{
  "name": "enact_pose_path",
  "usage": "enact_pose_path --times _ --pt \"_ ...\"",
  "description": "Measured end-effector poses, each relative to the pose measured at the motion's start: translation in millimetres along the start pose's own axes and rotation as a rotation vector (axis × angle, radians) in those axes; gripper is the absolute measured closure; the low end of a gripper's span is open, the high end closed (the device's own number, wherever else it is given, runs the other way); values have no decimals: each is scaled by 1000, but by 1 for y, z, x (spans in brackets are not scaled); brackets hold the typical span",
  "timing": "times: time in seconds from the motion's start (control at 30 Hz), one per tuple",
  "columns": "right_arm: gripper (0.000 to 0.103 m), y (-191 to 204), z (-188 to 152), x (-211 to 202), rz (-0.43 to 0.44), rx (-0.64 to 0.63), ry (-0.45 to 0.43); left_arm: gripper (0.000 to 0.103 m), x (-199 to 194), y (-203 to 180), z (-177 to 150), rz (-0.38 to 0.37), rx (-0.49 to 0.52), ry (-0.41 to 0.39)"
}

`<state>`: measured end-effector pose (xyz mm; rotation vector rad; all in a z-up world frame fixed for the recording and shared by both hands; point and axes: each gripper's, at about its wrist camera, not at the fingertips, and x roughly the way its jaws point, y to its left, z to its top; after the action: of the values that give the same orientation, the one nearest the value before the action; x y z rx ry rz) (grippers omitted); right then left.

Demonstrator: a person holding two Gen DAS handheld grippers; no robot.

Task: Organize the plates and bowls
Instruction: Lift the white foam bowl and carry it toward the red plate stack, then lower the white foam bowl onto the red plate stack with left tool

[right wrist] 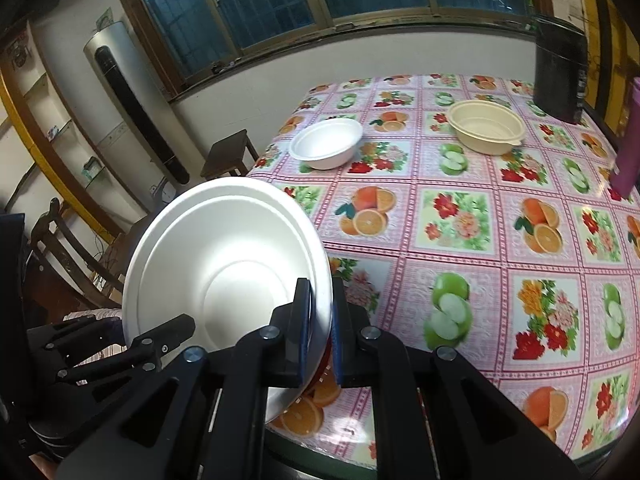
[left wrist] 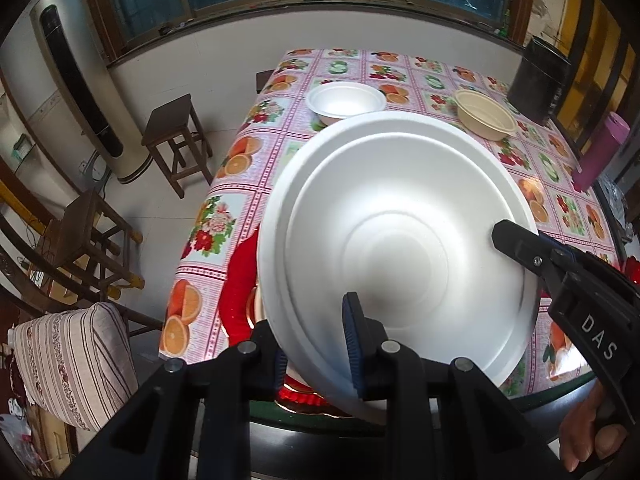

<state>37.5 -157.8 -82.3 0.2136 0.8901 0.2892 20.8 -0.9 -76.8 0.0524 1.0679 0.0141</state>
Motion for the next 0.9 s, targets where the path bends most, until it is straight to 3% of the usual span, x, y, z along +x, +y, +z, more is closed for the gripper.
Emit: enact_pose_path --times 0.67,0.9 --pt "92 12 -7 38 9 -8 83 75 29 18 -6 23 -21 71" --pt "90 13 -17 60 -13 -10 151 75 43 22 -8 34 -22 125"
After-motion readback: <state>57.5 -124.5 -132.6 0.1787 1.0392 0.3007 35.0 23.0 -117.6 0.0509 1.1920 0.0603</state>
